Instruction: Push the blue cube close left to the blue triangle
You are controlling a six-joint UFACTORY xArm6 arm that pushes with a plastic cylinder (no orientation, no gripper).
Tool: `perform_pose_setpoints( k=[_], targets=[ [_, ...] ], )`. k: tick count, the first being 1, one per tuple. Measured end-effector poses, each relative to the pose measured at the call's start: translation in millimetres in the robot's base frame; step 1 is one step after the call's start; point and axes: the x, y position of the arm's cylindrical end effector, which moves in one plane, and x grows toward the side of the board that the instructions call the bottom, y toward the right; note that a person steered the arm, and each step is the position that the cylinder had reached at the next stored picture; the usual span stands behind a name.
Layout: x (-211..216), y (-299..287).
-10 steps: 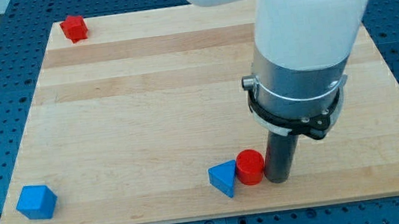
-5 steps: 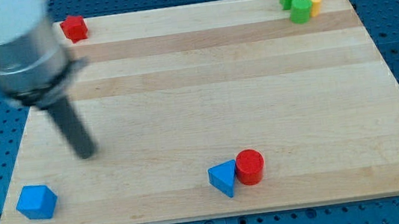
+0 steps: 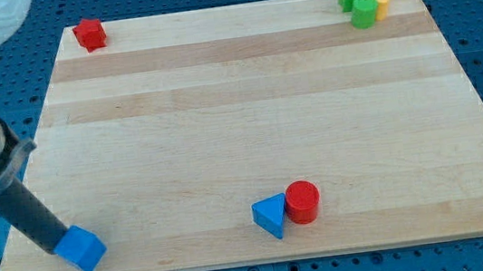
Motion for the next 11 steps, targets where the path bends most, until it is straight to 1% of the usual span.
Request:
perform_pose_setpoints(
  k=[1,2,4,6,7,8,9,10,11],
  targets=[
    [26.2,-5.9],
    [31.5,-0.2],
    [20.0,34.9],
    [-3.2,43.5],
    [-3.2,68.8],
    [5.2,72.3],
    [25.5,73.9],
    [25.6,93.6],
    [8.4,103.8]
  ],
)
